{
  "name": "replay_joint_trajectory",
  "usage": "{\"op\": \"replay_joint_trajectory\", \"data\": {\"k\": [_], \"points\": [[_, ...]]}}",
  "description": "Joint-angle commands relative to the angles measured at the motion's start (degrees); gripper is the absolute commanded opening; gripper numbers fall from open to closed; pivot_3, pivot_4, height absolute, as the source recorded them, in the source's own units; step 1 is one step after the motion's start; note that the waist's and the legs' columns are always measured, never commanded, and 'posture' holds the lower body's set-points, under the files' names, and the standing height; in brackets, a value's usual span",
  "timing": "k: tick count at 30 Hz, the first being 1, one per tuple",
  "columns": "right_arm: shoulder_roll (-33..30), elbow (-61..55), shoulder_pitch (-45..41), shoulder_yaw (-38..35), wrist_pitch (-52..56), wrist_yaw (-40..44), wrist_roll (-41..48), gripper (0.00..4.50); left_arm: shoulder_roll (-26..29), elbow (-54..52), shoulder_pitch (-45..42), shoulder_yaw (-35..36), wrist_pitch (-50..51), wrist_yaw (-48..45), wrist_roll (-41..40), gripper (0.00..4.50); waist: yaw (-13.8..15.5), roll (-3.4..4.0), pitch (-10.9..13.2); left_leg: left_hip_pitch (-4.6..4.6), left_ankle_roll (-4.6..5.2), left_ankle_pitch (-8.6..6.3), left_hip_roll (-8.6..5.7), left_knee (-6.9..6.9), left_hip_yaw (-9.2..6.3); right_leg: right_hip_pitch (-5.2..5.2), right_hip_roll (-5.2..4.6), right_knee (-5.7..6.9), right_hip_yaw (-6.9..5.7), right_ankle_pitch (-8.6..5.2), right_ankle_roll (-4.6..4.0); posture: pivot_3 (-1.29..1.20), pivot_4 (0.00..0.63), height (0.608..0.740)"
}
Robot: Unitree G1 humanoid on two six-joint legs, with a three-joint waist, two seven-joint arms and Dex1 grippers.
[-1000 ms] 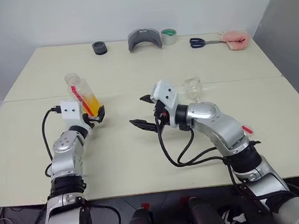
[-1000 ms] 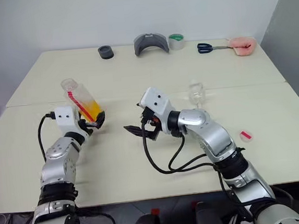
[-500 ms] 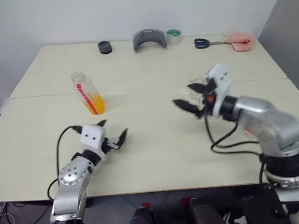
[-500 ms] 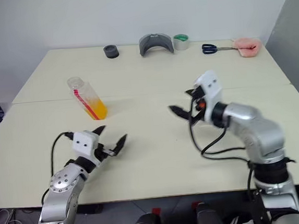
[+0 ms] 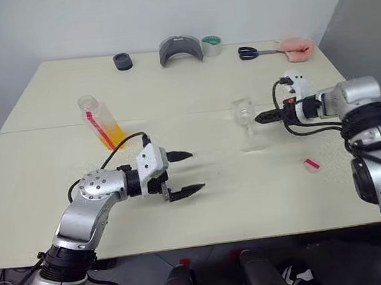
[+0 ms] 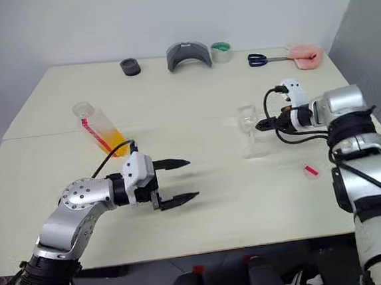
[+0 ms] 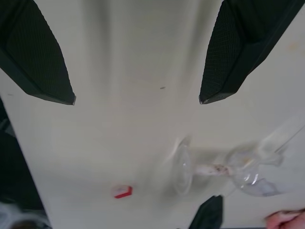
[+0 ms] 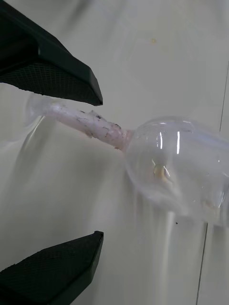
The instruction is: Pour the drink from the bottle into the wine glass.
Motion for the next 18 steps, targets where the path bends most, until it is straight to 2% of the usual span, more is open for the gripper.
{"op": "replay_joint_trajectory", "data": {"k": [1,7,18], "points": [[1.14,6.55,-3.54,-0.5,-5.35,2.18,-3.37,4.5,0.49,-1.76,0.96,0.59,-2.11,-0.75,0.17,4.47,-0.05,0.0,0.0,0.0,0.0,0.0,0.0,0.02,-0.03,0.0,0.0,0.05,-0.01,0.0,0.0,0.0,0.15,0.74],[3.73,11.14,-4.62,-0.55,-10.42,2.24,-8.13,4.5,0.56,-2.28,4.33,1.23,-4.42,0.05,1.04,4.47,-0.12,0.02,0.01,0.0,0.0,0.0,-0.02,0.03,-0.03,0.0,-0.02,0.08,0.0,0.0,0.0,0.0,0.15,0.74],[7.31,12.97,-5.16,-4.23,-13.13,-0.37,-10.46,4.5,-0.27,-3.37,5.76,0.6,-5.22,1.19,1.93,4.47,-0.47,0.02,0.01,0.05,-0.01,0.0,-0.02,0.04,-0.03,0.0,-0.01,0.21,0.02,0.0,-0.01,0.0,0.15,0.74]]}}
